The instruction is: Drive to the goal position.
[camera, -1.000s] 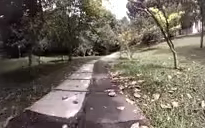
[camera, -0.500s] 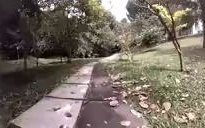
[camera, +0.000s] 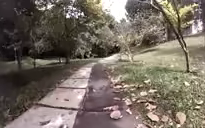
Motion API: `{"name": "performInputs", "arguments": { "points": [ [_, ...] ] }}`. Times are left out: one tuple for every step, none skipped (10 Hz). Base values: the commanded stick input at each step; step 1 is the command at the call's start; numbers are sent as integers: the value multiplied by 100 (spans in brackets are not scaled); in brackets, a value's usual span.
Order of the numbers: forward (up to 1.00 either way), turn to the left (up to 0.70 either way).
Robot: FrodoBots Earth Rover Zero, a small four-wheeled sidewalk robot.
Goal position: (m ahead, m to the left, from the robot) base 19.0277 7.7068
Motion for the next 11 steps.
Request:
{"name": "performInputs", "arguments": {
  "points": [
    [50, 0],
    [50, 0],
    [50, 0],
    [50, 0],
    [50, 0],
    [50, 0],
    [50, 0],
    [50, 0],
    [50, 0],
    [50, 0],
    [50, 0]
  ]
}}
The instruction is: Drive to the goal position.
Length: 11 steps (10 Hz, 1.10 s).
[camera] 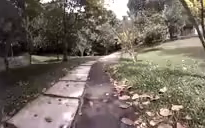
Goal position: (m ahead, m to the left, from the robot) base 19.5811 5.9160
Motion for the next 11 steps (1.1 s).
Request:
{"name": "performInputs", "arguments": {
  "points": [
    [50, 0],
    [50, 5],
    [50, 36],
    [50, 38],
    [50, 16],
    [50, 0],
    [50, 0],
    [50, 0],
    [50, 2],
    [50, 22],
    [50, 43]
  ]
}}
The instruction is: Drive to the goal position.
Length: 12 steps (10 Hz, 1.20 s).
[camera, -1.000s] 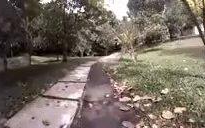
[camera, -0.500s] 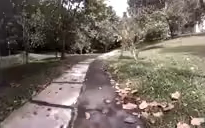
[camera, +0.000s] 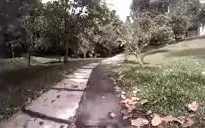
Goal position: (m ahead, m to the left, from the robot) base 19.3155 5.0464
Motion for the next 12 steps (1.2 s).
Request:
{"name": "performInputs", "arguments": {
  "points": [
    [50, 16],
    [50, 0],
    [50, 0],
    [50, 0],
    [50, 0],
    [50, 0],
    [50, 0],
    [50, 0],
    [50, 0],
    [50, 0],
    [50, 0],
    [50, 1]
  ]
}}
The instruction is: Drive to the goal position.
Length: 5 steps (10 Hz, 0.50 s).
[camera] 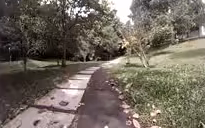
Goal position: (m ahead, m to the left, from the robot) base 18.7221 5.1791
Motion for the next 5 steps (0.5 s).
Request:
{"name": "performInputs", "arguments": {
  "points": [
    [50, 12],
    [50, 30],
    [50, 49],
    [50, 6],
    [50, 0]
  ]
}}
